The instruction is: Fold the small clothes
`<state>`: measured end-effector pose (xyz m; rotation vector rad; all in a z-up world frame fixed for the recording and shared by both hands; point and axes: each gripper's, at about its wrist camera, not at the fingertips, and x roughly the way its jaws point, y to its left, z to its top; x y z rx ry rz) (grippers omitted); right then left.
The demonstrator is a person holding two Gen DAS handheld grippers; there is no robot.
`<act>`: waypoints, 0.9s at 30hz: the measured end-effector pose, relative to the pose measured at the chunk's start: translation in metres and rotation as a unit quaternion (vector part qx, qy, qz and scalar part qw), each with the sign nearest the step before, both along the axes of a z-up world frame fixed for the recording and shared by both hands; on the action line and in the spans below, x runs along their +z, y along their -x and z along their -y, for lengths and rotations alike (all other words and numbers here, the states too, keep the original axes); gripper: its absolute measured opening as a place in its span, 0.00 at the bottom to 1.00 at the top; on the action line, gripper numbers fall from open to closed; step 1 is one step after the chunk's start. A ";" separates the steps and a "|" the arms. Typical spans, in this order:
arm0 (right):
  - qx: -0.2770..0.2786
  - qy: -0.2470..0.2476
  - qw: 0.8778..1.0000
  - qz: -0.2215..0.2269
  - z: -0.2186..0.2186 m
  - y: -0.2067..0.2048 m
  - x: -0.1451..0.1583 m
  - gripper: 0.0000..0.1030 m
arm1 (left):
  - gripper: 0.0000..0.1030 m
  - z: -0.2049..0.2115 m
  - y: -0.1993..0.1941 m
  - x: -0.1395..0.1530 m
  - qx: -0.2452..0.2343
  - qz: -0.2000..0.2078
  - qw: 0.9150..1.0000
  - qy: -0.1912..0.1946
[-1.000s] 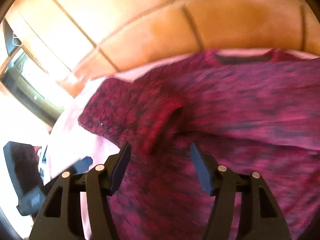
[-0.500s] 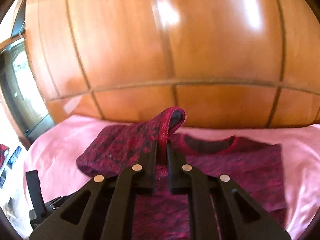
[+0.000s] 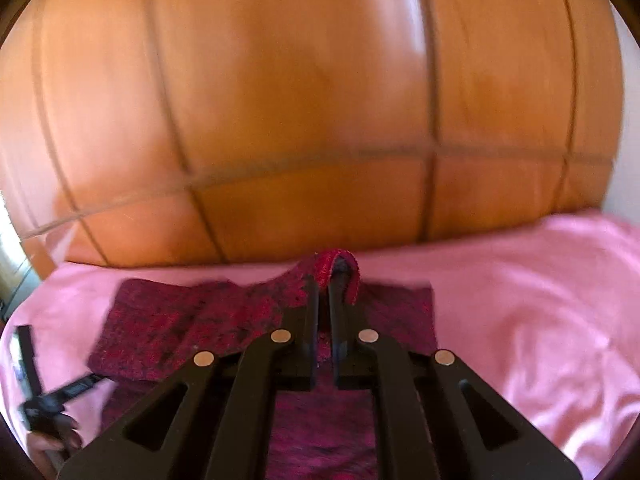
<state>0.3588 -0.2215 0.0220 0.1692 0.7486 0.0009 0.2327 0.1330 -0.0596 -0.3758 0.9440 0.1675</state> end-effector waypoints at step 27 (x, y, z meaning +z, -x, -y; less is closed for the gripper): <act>-0.036 -0.041 0.997 -0.063 0.048 0.041 -0.048 0.37 | 0.60 -0.022 0.003 0.037 -0.083 0.029 0.990 0.110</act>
